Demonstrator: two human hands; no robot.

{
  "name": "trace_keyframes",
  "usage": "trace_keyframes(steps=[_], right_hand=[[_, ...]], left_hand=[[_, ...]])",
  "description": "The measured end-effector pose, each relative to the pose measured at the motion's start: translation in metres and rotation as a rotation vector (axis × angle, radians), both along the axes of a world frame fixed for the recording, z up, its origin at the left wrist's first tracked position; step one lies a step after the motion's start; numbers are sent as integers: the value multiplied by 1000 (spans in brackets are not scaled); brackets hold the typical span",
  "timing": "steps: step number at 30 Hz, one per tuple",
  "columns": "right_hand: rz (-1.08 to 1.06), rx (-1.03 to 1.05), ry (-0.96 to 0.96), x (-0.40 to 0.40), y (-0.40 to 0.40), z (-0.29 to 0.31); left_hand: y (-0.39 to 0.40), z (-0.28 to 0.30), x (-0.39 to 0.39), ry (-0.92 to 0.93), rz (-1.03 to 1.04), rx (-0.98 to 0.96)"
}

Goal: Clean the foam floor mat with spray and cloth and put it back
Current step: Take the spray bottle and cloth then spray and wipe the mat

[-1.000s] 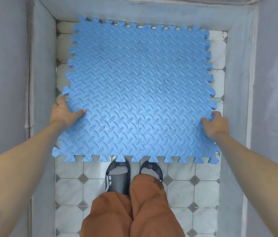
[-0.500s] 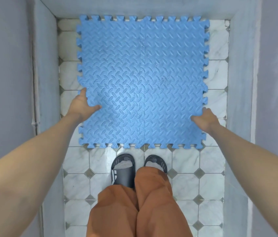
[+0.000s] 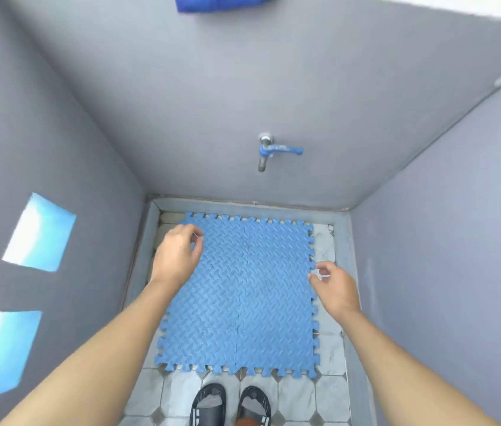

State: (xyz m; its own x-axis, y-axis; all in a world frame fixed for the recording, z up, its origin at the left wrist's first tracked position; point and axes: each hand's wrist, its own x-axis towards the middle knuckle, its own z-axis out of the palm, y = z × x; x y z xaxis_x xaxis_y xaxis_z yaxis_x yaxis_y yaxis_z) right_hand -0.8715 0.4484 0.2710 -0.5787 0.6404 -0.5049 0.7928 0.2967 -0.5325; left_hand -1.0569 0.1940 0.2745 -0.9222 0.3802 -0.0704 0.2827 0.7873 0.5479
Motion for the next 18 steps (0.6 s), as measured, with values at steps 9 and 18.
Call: trace_keyframes(steps=[9, 18], right_hand=[[49, 294, 515, -122, 39, 290], [44, 265, 606, -243, 97, 409]], left_hand=[[76, 297, -118, 531, -86, 226], [132, 365, -172, 335, 129, 275]])
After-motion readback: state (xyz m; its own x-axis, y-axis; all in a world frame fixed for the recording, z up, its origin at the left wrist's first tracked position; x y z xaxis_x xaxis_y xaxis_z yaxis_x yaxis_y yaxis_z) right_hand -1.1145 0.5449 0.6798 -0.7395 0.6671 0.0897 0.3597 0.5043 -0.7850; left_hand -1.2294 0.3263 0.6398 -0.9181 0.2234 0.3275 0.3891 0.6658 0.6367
